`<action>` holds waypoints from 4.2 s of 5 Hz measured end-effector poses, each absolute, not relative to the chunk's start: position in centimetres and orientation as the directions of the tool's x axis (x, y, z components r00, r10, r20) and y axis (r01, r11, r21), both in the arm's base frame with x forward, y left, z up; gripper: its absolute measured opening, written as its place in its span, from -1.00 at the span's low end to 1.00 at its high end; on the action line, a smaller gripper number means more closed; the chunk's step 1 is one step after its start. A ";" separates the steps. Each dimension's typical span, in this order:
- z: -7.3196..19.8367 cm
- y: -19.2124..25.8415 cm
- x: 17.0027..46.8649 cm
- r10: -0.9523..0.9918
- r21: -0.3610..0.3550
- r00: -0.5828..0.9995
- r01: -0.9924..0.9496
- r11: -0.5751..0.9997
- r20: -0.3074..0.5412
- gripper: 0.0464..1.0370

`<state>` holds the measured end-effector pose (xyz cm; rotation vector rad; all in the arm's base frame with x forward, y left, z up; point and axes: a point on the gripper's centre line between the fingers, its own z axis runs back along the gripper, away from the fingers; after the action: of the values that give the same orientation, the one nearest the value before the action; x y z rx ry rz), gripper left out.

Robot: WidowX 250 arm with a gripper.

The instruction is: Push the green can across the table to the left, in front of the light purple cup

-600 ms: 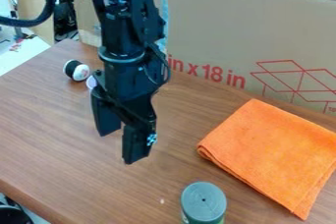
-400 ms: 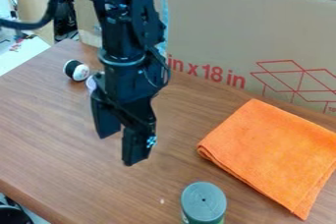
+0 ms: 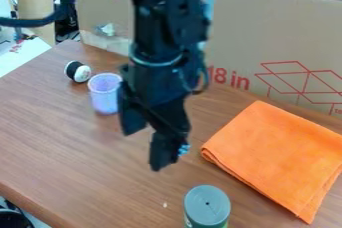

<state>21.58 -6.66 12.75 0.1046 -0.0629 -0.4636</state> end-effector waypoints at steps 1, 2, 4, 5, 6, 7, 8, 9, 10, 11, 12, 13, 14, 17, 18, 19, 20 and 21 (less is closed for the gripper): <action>13.4 -9.7 21.6 -0.472 0.114 0.879 0.464 0.879 0.061 0.93; 13.2 -13.2 22.2 -0.504 0.059 0.857 0.500 0.864 0.109 0.93; 11.1 -20.8 23.0 -0.578 -0.026 0.795 0.592 0.806 0.183 0.93; 10.1 -21.5 22.7 -0.550 -0.061 0.820 0.564 0.824 0.158 0.93; 9.2 -21.0 22.0 -0.493 -0.065 0.862 0.502 0.862 0.118 0.93; 7.4 -19.9 20.6 -0.456 -0.073 0.888 0.460 0.885 0.062 0.93; 6.8 -19.4 20.1 -0.448 -0.098 0.893 0.450 0.887 0.044 0.93; 6.4 -18.4 20.4 -0.409 -0.114 0.912 0.409 0.906 0.024 0.93; 6.1 -17.3 20.6 -0.385 -0.121 0.923 0.383 0.916 0.003 0.93; 6.0 -16.1 21.0 -0.365 -0.123 0.931 0.360 0.925 -0.023 0.93; 5.8 -13.3 21.7 -0.303 -0.122 0.950 0.293 0.948 -0.070 0.93; 5.8 -9.9 22.3 -0.230 -0.124 0.970 0.220 0.968 -0.073 0.93; 5.9 -7.0 22.4 -0.167 -0.112 0.982 0.156 0.981 -0.088 0.93; 6.1 -0.6 21.5 -0.073 -0.038 0.981 0.068 0.997 -0.179 0.93; 7.0 1.7 21.3 -0.025 0.004 0.986 0.026 1.000 -0.167 0.93; 7.9 3.3 21.2 0.004 0.076 0.990 0.007 0.997 -0.141 0.93; 8.3 3.3 21.7 -0.007 0.071 0.996 0.014 0.997 -0.093 0.93; 9.5 1.0 22.4 -0.060 0.013 0.998 0.061 0.998 -0.007 0.93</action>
<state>22.39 1.04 9.49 0.0133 0.0070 -0.0605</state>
